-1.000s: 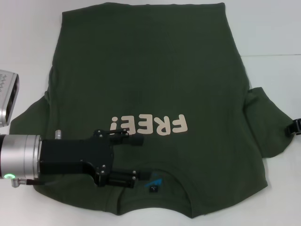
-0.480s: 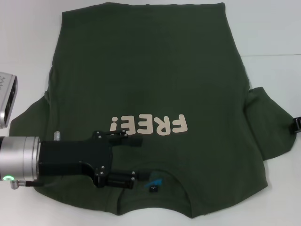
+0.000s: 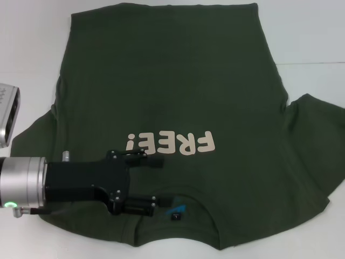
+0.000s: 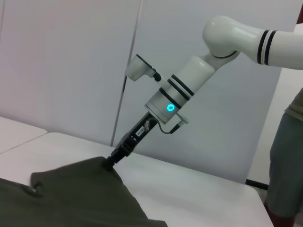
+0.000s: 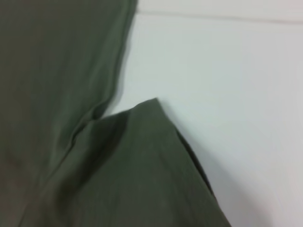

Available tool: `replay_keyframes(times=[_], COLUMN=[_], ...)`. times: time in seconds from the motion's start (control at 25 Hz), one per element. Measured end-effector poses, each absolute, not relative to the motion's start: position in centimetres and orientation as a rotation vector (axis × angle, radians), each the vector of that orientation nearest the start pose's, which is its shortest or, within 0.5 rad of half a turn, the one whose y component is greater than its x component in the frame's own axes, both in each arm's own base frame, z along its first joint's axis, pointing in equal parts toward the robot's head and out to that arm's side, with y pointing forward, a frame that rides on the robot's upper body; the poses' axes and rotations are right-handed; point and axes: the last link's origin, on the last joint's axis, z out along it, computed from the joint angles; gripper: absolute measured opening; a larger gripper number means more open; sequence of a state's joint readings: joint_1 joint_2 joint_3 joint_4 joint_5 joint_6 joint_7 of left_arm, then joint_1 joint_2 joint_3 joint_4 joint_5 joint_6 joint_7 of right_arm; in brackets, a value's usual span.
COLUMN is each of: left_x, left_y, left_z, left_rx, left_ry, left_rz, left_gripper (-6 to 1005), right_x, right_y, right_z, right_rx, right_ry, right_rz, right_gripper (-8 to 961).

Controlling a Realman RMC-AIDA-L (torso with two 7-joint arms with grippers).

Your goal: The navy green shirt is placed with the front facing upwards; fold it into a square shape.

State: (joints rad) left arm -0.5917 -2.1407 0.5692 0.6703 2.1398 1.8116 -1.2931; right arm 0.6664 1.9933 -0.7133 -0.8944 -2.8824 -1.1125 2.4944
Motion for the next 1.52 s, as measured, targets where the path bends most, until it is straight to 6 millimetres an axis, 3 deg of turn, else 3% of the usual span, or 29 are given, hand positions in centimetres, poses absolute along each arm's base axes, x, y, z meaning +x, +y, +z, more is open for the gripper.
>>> replay_keyframes(times=[0.36,0.56,0.64,0.76,1.08,1.52], left_x=[-22.7,-22.7,-22.7,-22.6,-22.5,-22.6], left_y=[30.5,30.6,30.6,30.7,31.0,31.0], left_z=[-1.7,-1.7,-1.7,-1.7,-1.7,-1.6], left_rx=[-2.948,-2.943,-2.943,-2.942,-2.936,-2.934], left_ry=[-0.438,-0.442,-0.442,-0.439,-0.435,-0.431], left_rz=[-0.877,-0.871,-0.87,-0.868,-0.86,-0.857], left_gripper=[872,873,873,873,873,873], right_x=[31.9,28.5,27.9,25.6,22.5,20.9], right_y=[41.7,42.1,42.1,42.2,42.4,43.3], right_z=[9.7,8.5,8.3,6.7,3.5,1.7], right_rx=[-1.916,-2.061,-2.086,-2.194,-2.313,-2.344], right_ry=[1.268,1.282,1.285,1.285,1.2,1.139], right_rz=[-0.205,-0.075,-0.05,0.026,0.033,0.02], right_gripper=[42,42,41,41,42,42])
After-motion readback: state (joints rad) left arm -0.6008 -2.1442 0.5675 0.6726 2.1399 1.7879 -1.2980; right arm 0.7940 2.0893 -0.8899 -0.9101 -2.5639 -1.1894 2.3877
